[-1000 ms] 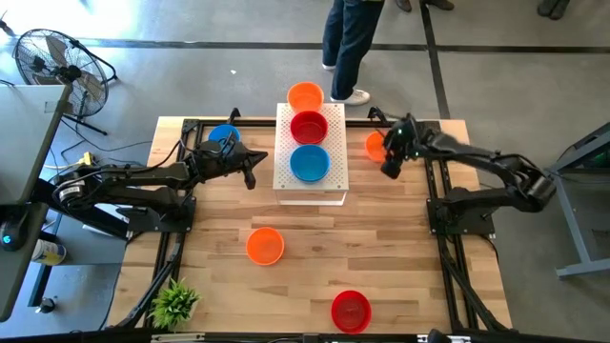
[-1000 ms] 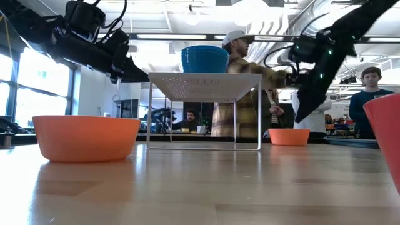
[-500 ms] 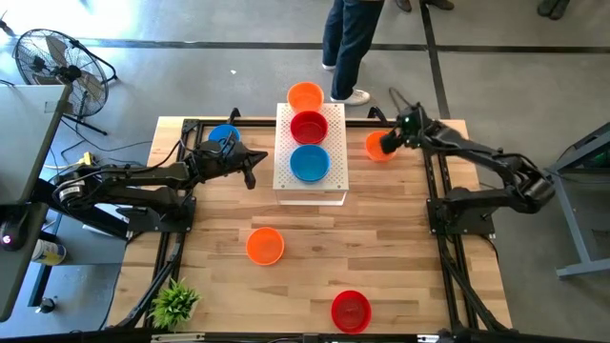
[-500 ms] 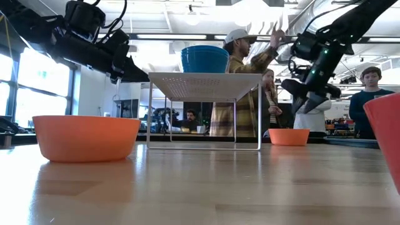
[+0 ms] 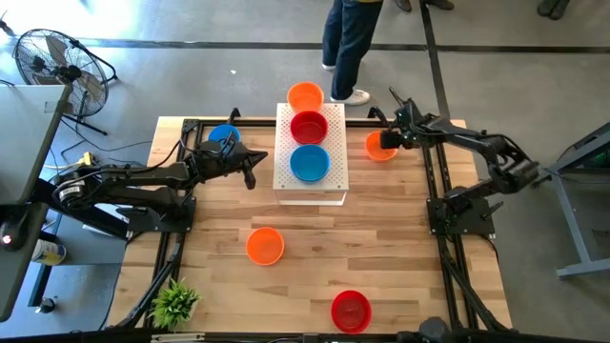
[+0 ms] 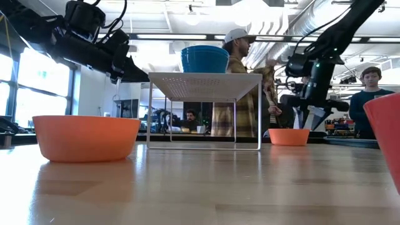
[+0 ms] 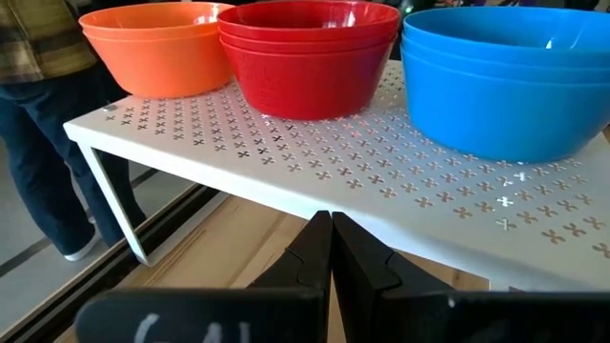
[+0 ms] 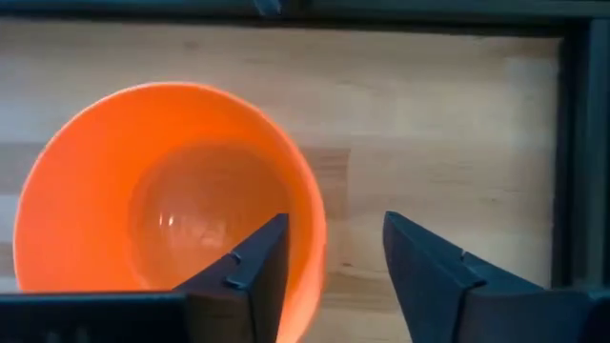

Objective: Pick & Place Mini bowls
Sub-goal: Stack the orange bowl on top of the other orange bowls on the shelf

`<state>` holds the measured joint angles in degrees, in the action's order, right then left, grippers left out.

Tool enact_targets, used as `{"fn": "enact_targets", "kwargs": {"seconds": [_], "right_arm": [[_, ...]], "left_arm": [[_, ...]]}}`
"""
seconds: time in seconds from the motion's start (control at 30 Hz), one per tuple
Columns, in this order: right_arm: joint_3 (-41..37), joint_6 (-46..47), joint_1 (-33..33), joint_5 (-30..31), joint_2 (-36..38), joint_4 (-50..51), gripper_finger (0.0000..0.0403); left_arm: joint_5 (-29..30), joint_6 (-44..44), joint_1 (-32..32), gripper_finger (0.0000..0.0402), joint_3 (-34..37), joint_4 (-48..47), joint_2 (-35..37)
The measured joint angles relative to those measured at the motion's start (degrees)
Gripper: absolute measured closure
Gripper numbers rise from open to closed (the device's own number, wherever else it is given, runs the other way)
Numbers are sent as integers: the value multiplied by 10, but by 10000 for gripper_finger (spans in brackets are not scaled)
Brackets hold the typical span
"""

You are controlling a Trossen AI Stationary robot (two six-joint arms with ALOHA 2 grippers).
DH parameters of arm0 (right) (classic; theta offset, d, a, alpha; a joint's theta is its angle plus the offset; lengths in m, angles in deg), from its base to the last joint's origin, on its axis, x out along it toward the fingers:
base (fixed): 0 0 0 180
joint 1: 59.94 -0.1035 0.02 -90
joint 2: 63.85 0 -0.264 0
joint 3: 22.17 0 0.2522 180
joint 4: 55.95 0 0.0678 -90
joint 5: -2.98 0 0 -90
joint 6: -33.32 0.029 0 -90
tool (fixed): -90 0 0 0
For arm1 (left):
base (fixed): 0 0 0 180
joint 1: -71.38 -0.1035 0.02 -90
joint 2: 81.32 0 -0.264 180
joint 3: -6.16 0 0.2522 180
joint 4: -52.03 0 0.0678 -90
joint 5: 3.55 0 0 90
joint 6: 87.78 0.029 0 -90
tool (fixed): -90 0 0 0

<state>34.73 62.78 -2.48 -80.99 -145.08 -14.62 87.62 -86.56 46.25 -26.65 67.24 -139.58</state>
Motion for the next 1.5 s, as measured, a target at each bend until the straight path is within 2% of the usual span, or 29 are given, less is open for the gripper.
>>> {"fn": "enact_targets", "kwargs": {"seconds": [0.37,0.67,0.83,1.03,1.27,1.5], "right_arm": [[59,16,3,-25,-69,66,316],[72,19,4,-57,-92,61,350],[72,20,5,-89,-92,38,395],[91,37,23,-131,-90,43,400],[202,26,33,-137,-61,164,401],[393,41,16,-121,-53,303,401]], "left_arm": [[-7,0,0,396,0,0,0],[-7,0,0,396,0,-5,0],[-7,0,0,396,0,-4,0],[-7,-2,0,396,0,-11,0],[-7,-2,0,396,0,-15,0],[-6,-2,0,396,0,-16,0]]}}
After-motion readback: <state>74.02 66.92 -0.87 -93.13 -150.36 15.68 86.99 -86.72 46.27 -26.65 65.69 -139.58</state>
